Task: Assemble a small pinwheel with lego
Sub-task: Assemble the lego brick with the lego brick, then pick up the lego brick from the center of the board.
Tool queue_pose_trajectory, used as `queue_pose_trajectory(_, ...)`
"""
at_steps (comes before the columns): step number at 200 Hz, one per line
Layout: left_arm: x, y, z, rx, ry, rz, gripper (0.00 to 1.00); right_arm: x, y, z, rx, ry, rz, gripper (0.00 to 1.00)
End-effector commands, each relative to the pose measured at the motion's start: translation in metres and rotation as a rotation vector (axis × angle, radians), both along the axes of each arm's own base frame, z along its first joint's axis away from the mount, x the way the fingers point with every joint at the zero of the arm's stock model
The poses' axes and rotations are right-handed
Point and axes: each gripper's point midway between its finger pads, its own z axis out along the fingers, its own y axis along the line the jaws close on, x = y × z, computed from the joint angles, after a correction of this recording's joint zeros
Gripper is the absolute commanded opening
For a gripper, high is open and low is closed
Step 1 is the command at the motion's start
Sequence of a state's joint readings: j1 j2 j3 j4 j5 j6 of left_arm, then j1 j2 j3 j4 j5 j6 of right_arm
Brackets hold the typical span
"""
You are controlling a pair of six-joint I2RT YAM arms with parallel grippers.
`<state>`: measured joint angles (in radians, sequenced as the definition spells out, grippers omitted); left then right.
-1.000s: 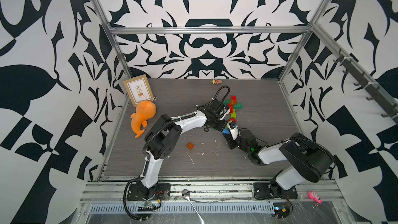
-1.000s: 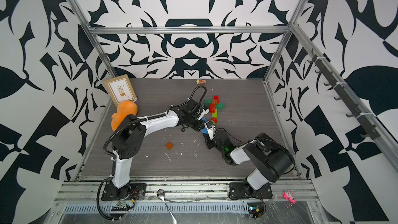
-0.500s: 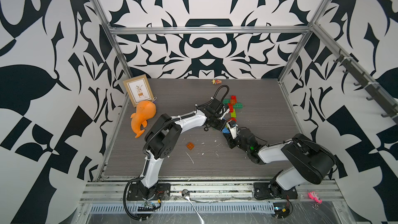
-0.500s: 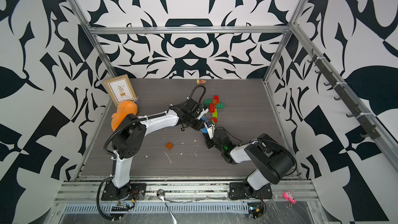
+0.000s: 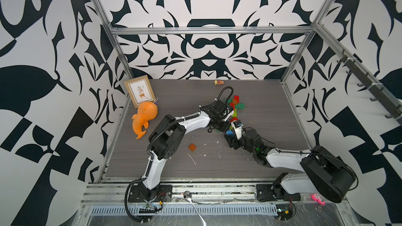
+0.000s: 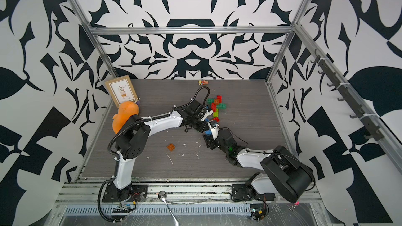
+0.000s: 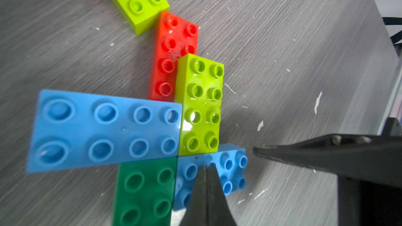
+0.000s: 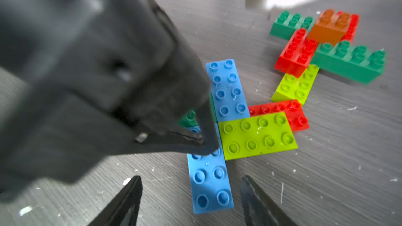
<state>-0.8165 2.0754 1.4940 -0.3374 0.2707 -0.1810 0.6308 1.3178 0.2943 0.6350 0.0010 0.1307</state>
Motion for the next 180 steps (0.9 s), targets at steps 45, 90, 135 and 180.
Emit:
queue_pose_trajectory(45,0.003,-0.004,0.05,-0.196,0.124,0.028,0.03,-0.011,-0.01,0.067,0.039,-0.023,-0.026,0.99)
queue_pose_trajectory(90,-0.022,0.015,0.122,-0.462,0.084,0.064,0.27,-0.001,-0.03,0.125,0.146,-0.003,-0.203,0.99)
queue_pose_trajectory(135,-0.059,0.137,0.107,-0.275,-0.174,0.384,0.86,0.024,-0.034,0.136,0.129,0.121,-0.313,0.99)
queue_pose_trajectory(180,-0.114,0.213,0.033,0.015,-0.087,0.442,1.0,0.017,-0.023,0.114,0.199,0.186,-0.262,0.99)
